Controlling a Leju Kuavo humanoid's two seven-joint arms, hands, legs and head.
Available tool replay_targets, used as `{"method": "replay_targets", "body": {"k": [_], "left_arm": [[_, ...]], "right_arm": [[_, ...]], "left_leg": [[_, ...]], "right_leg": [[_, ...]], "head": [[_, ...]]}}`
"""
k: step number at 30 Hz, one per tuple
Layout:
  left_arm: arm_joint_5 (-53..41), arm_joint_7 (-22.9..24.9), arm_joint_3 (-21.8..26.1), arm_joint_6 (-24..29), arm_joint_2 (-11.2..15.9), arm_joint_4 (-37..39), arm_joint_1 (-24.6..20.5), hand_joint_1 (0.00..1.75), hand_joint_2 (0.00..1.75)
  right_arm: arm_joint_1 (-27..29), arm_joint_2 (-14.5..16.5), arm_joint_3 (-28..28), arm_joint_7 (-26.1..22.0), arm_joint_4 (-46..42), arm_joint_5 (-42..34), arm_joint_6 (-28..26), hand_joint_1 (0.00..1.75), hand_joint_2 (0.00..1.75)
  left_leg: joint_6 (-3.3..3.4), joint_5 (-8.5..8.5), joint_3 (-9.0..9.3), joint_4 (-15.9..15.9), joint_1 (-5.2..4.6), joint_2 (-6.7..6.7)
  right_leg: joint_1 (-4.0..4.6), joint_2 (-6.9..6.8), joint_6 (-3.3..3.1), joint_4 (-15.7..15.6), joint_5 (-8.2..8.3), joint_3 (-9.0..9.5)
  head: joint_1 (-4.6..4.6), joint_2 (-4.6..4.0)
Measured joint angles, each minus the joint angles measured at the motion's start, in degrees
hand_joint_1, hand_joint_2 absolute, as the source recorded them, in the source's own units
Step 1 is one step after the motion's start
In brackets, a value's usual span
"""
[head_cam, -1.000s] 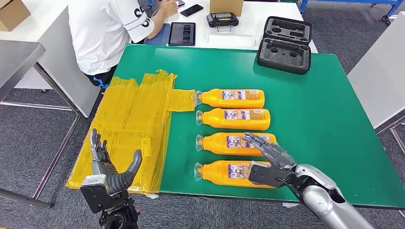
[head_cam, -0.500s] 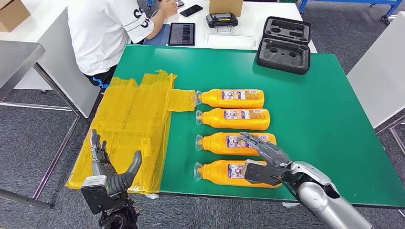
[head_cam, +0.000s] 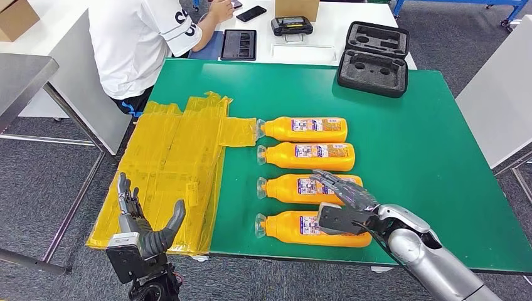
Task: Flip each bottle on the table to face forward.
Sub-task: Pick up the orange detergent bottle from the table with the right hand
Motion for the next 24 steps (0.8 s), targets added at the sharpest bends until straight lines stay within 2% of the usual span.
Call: {"method": "replay_targets", "body": {"k": [24], "left_arm": [[-0.2,0.0,0.7,-0.3,0.0,-0.1,0.1,0.00,1.75]], "right_arm": [[-1.9,1.0,2.7,0.5,3.0,-0.8,0.1,0.00,1.75]], "left_leg": [[0.00,0.01,0.00,0.0,0.01,0.00]], "right_leg": [[0.01,0.00,0.00,0.0,0.00,0.00]], "head": [[0.00,0.00]]}}
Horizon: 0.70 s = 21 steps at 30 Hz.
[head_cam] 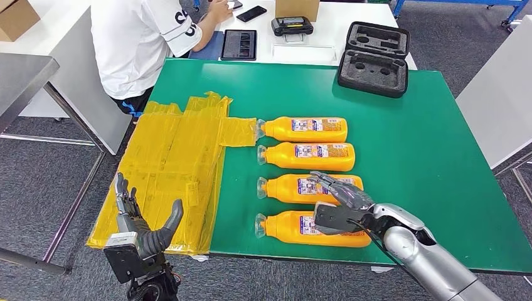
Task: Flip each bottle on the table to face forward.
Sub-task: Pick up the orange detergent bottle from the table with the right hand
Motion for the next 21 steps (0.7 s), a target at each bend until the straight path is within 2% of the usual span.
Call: {"method": "replay_targets", "body": {"k": [21], "left_arm": [[0.2,0.0,0.3,-0.2,-0.2,0.0,-0.1,0.00,1.75]], "right_arm": [[-1.5,0.9,2.7,-0.5,1.5,-1.0,0.9,0.00,1.75]], "left_leg": [[0.00,0.01,0.02,0.0,0.00,0.01]], "right_leg": [[0.00,0.00,0.00,0.0,0.00,0.00]], "head": [[-0.01,0.00]]}}
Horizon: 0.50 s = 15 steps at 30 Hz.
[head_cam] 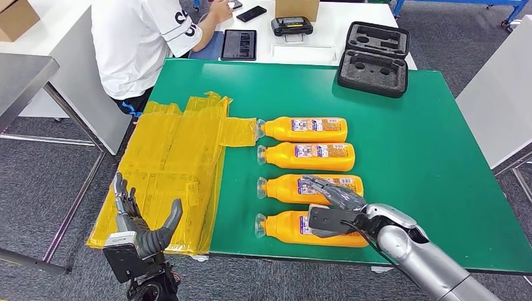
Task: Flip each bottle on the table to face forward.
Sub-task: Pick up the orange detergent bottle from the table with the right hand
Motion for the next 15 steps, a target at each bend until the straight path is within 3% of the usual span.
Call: {"method": "replay_targets", "body": {"k": [7,15], "left_arm": [[0.0,0.0,0.2,-0.4,-0.1,0.0,0.0,0.00,1.75],[0.0,0.0,0.6,-1.0,-0.1,0.0,0.2,0.00,1.75]], "right_arm": [[0.5,-1.2,0.4,0.2,-0.2,-0.1,-1.3,0.00,1.75],[6.6,-6.1,-1.2,1.3,-6.4,0.2,-3.5,0.00,1.75]], "left_leg": [[0.00,0.00,0.00,0.0,-0.01,-0.01],[0.01,-0.04,-0.01,0.0,-0.02,-0.05]], "right_leg": [[-0.01,0.00,0.00,0.0,0.00,0.00],[-0.01,-0.05,0.01,0.0,-0.01,0.00]], "head": [[0.01,0.00],[0.01,0.00]]}}
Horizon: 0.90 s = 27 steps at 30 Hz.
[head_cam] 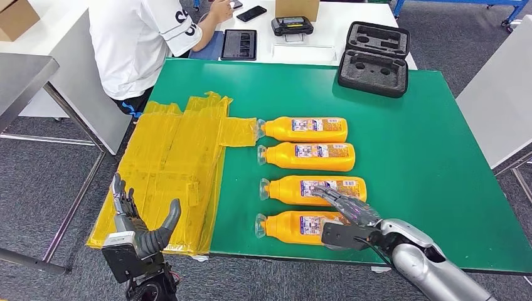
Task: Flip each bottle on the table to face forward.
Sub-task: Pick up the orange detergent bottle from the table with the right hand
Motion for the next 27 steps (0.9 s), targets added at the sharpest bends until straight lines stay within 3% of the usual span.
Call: {"method": "replay_targets", "body": {"k": [6,27], "left_arm": [[0.0,0.0,0.1,0.0,0.0,0.0,0.1,0.00,1.75],[0.8,0.0,0.2,-1.1,0.0,0.1,0.6,0.00,1.75]], "right_arm": [[3.9,-2.0,-1.2,1.5,-3.5,0.7,-1.0,0.00,1.75],[11.6,-1.0,-6.5,3.6,-7.1,6.6,-3.5,0.00,1.75]], "left_leg": [[0.01,-0.02,0.02,0.0,0.00,0.01],[0.02,-0.03,0.03,0.0,-0.01,0.02]], "right_leg": [[0.01,0.01,0.00,0.0,0.00,0.00],[0.00,0.01,0.00,0.0,-0.01,0.01]], "head": [[0.00,0.00],[0.00,0.00]]}}
